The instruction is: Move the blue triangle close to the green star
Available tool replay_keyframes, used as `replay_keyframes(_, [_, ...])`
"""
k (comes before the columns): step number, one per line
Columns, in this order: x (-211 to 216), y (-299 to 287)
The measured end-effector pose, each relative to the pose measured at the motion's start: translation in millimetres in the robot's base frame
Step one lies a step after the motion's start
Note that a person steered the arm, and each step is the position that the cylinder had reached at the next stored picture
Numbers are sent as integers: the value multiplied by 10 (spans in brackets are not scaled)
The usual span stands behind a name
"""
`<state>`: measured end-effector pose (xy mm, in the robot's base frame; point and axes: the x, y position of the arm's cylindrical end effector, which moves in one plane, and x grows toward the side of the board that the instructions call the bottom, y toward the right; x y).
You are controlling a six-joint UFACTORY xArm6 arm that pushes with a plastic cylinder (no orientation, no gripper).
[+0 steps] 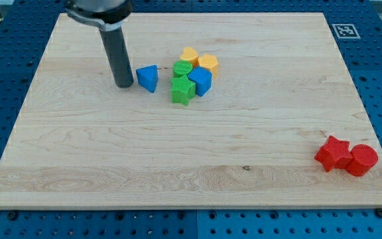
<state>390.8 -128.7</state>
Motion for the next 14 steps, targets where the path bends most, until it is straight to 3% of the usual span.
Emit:
replay_keyframes(3, [-88,579])
replay_keyframes(5, [-70,-276])
replay_keyframes(6, [366,-269])
replay_keyframes(7, [445,-103])
replay_keyframes(14, [198,243])
